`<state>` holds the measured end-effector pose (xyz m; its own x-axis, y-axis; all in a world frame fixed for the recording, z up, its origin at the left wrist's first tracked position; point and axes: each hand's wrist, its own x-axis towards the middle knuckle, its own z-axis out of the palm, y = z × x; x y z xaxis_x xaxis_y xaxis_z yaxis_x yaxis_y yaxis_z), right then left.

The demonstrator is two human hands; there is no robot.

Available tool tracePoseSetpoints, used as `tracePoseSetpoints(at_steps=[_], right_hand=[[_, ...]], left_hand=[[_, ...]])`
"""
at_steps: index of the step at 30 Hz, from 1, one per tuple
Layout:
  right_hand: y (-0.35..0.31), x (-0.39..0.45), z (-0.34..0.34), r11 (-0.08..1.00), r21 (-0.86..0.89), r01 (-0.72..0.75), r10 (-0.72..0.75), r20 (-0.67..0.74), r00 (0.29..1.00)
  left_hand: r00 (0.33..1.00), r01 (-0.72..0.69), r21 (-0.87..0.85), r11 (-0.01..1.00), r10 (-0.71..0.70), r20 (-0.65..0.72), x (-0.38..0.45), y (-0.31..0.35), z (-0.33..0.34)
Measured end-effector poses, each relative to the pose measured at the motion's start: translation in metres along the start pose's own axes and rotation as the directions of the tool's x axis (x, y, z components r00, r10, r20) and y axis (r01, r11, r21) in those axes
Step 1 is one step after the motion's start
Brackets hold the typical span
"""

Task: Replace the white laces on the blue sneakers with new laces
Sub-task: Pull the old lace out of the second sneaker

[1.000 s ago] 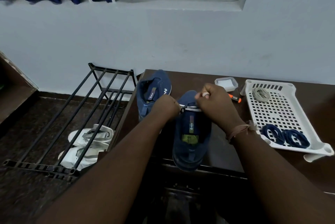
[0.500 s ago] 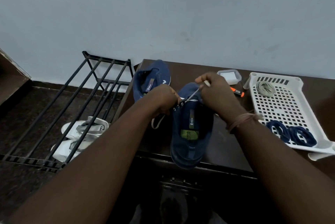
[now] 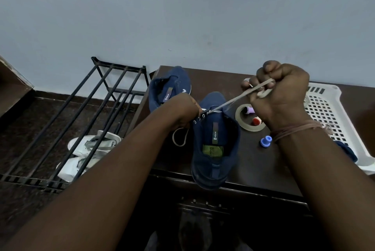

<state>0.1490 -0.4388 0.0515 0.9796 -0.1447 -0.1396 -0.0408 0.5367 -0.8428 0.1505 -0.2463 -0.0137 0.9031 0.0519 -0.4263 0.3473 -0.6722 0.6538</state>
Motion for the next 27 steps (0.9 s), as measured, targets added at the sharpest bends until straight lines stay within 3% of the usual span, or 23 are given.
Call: tracePoseSetpoints(at_steps=[1,2,3,4,5,8,9,11,12,16,18,20,22,24,26,27], right_hand=[[0.002,0.002,-0.006,0.995,-0.084,0.044,-0.041,0.033,0.999],[0.002,0.003,-0.011,0.939,-0.303,0.163,-0.144,0.085,0.986],[0.004,0.005,-0.017,0.768,-0.555,0.320,-0.224,0.235,0.946],[0.011,0.006,-0.020,0.473,-0.751,0.461,-0.218,0.408,0.887],[0.022,0.010,-0.024,0.227,-0.839,0.494,-0.133,0.476,0.869],[0.056,0.008,-0.028,-0.095,-0.852,0.514,0.065,0.510,0.857],[0.066,0.008,-0.028,-0.207,-0.822,0.530,0.089,0.524,0.847],[0.077,0.013,-0.029,-0.315,-0.796,0.517,0.074,0.522,0.849],[0.079,0.016,-0.029,-0.337,-0.799,0.499,0.074,0.505,0.860],[0.079,0.022,-0.030,-0.291,-0.815,0.502,0.101,0.495,0.863],[0.078,0.021,-0.028,-0.326,-0.796,0.509,0.134,0.494,0.859],[0.071,0.017,-0.022,-0.233,-0.843,0.485,0.113,0.471,0.875],[0.056,0.018,-0.015,-0.063,-0.909,0.411,0.093,0.405,0.910],[0.042,0.019,-0.010,0.198,-0.941,0.273,0.079,0.293,0.953],[0.031,0.021,-0.011,0.571,-0.814,0.105,0.040,0.155,0.987],[0.024,0.017,-0.011,0.777,-0.629,-0.019,0.073,0.059,0.996]], left_hand=[[1.000,-0.014,0.011,1.000,0.014,-0.010,0.000,0.000,0.001],[0.999,-0.044,0.042,0.998,0.045,-0.013,0.002,0.000,0.001],[0.999,-0.049,0.035,0.998,0.050,-0.018,0.004,0.001,0.003],[0.999,-0.041,0.010,0.999,0.041,-0.007,0.001,0.004,0.004],[0.998,-0.058,0.041,0.998,0.059,-0.019,-0.003,0.007,0.006],[0.990,-0.140,0.358,0.923,0.129,0.057,-0.013,0.012,0.003],[0.995,-0.093,0.326,0.941,0.077,0.064,-0.010,0.012,0.002],[0.999,0.023,0.134,0.991,-0.028,0.031,-0.003,0.010,0.001],[0.999,-0.010,0.196,0.981,0.003,0.038,-0.001,0.011,-0.001],[0.995,-0.092,0.400,0.912,0.094,0.014,-0.004,0.008,0.001],[0.994,-0.110,0.388,0.915,0.098,0.050,0.001,0.008,0.001],[0.994,-0.104,0.343,0.934,0.090,0.056,0.004,0.006,0.004],[0.999,-0.033,0.144,0.989,0.033,0.003,0.006,0.003,0.006],[0.997,-0.053,0.213,0.976,0.064,-0.046,0.008,0.003,0.006],[0.996,-0.060,0.286,0.956,0.075,-0.041,0.005,0.005,0.008],[0.997,-0.038,0.251,0.967,0.054,-0.055,0.001,0.009,0.012]])
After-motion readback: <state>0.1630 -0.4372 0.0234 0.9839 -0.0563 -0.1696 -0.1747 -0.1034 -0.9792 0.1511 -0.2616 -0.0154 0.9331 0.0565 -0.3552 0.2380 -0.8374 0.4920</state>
